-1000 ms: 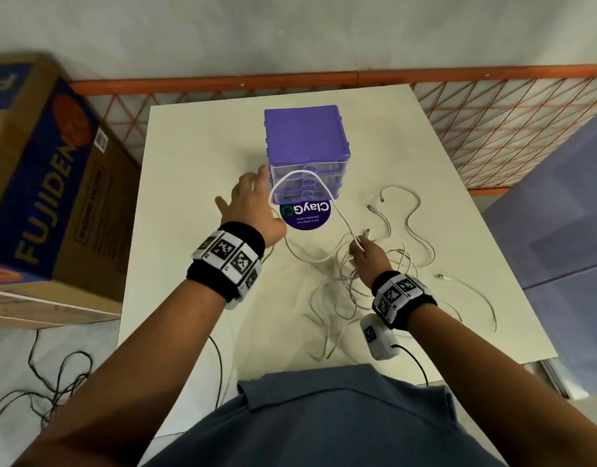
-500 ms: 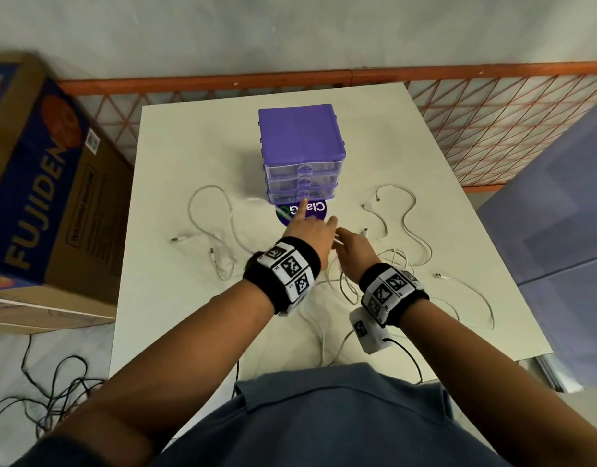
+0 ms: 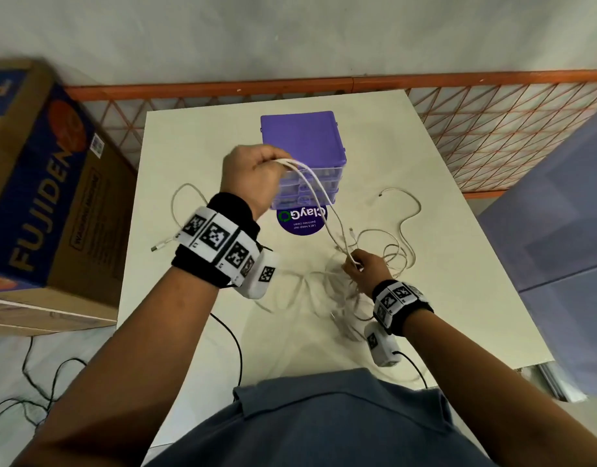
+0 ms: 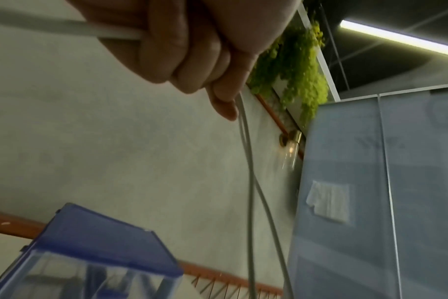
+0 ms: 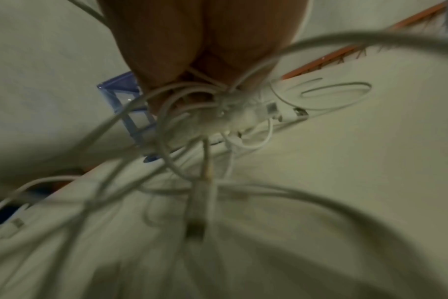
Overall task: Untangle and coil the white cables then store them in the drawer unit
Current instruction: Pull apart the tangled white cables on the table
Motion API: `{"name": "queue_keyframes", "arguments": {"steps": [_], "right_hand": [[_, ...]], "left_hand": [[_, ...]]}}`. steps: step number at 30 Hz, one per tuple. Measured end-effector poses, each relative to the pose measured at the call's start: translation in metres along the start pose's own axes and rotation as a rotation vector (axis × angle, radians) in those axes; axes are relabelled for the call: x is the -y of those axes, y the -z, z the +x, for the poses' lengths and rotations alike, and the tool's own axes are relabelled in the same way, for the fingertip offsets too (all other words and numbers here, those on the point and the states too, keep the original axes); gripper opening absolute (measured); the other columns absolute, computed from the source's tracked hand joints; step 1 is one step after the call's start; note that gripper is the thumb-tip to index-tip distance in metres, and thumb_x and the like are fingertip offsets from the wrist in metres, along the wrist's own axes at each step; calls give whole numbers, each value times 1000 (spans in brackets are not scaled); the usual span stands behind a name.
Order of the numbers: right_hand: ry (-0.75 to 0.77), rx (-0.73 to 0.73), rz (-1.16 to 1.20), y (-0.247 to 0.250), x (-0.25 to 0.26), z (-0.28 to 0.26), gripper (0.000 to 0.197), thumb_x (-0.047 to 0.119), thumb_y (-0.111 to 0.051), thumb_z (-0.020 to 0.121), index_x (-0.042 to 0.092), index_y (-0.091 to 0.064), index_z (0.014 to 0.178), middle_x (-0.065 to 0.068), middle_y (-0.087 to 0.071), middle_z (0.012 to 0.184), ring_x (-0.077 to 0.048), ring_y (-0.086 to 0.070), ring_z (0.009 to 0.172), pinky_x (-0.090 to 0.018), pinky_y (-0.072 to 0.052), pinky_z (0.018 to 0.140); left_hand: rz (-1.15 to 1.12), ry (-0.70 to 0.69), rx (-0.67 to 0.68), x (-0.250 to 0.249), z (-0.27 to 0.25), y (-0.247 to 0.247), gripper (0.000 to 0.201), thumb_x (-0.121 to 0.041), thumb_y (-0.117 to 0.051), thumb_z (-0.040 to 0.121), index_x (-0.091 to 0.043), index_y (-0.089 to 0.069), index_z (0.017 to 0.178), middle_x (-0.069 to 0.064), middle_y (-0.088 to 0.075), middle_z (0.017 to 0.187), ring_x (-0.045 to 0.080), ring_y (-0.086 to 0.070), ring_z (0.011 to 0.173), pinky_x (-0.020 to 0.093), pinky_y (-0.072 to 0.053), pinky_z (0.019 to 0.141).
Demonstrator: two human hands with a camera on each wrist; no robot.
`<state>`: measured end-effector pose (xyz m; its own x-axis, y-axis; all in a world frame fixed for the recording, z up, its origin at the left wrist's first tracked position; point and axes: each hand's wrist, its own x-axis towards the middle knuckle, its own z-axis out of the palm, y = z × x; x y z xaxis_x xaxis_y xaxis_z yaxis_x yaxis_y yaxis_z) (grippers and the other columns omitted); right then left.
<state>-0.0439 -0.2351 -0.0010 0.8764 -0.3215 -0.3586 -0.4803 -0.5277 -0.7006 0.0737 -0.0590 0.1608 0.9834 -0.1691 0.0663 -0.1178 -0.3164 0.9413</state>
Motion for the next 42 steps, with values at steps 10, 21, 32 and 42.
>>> {"name": "queue_keyframes", "arguments": {"steps": [10, 21, 32, 42], "right_hand": [[83, -17, 142, 11, 19, 1, 18, 11, -40, 94, 9, -48, 78, 3, -50, 63, -18, -47, 61, -25, -38, 63], [162, -12, -61, 11, 15, 0, 18, 12, -41, 94, 2, -53, 87, -11, -57, 69, -25, -49, 73, -28, -27, 62], [246, -74, 2, 14, 6, -9, 14, 6, -44, 91, -2, -56, 90, -1, -43, 53, -23, -39, 52, -18, -31, 50], [181, -164, 222, 2, 14, 6, 37, 6, -54, 87, 30, -42, 61, 2, -46, 65, 1, -44, 53, -14, -34, 58]], "left_hand": [[259, 61, 81, 20, -11, -10, 20, -8, -52, 85, -7, -72, 89, 7, -65, 78, 8, -53, 66, 13, -40, 63], [1108, -596, 422, 32, -44, -56, 84, -17, -59, 79, -22, -11, 149, 11, -15, 155, 29, -12, 145, 52, -3, 116], [755, -73, 760, 34, -35, -78, 44, -44, -52, 87, -13, -47, 56, 0, -46, 58, 22, -49, 69, 28, -37, 61], [317, -112, 343, 15, -28, -48, 39, -28, -57, 89, 8, -65, 77, 16, -63, 63, 19, -56, 61, 23, -43, 64]]}}
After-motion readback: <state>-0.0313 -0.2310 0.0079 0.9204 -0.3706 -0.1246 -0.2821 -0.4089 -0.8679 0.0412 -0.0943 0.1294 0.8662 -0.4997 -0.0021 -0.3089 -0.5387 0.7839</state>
